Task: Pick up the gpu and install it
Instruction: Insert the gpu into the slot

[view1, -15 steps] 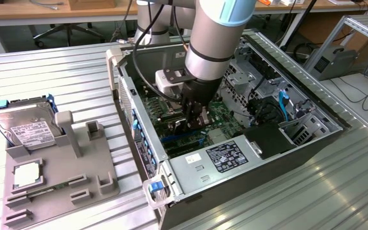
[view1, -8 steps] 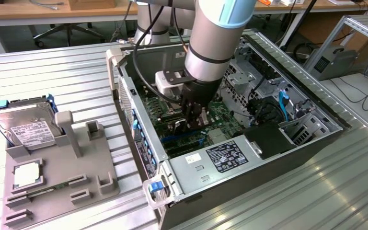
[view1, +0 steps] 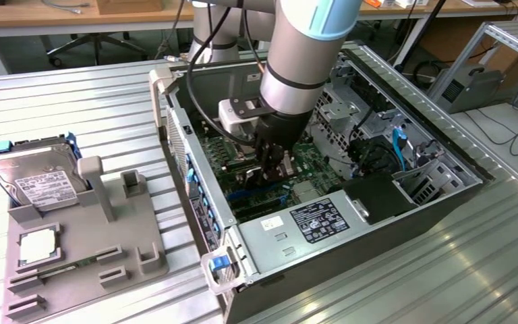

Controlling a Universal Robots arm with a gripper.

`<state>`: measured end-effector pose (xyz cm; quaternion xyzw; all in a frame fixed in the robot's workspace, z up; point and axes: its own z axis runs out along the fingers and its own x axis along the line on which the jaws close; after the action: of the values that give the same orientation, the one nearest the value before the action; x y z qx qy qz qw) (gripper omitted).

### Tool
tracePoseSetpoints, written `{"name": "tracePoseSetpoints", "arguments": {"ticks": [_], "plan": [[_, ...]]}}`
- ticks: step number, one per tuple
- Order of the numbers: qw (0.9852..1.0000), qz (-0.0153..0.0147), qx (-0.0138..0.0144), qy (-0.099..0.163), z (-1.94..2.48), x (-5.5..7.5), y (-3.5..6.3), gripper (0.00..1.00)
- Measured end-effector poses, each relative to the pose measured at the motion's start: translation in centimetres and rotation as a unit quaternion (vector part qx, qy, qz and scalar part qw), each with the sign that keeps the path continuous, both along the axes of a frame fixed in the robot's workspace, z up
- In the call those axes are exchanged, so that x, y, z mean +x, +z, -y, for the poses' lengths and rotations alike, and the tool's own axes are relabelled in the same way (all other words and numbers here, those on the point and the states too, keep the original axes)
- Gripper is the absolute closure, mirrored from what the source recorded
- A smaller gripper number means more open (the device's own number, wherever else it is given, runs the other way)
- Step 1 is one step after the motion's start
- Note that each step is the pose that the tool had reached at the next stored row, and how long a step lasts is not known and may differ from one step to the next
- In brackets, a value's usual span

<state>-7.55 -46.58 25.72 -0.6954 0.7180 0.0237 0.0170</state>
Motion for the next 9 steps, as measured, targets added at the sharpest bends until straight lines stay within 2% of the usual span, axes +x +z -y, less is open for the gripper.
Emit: {"name": "tracePoseSetpoints", "arguments": {"ticks": [1, 3, 9], "plan": [[1.0000, 0.0000, 0.0072, 0.000, 0.00, 0.00, -0.15, 0.73], [1.0000, 0.0000, 0.0072, 0.000, 0.00, 0.00, -0.48, 0.73], [1.0000, 0.0000, 0.0072, 0.000, 0.00, -0.01, -0.48, 0.73]]}}
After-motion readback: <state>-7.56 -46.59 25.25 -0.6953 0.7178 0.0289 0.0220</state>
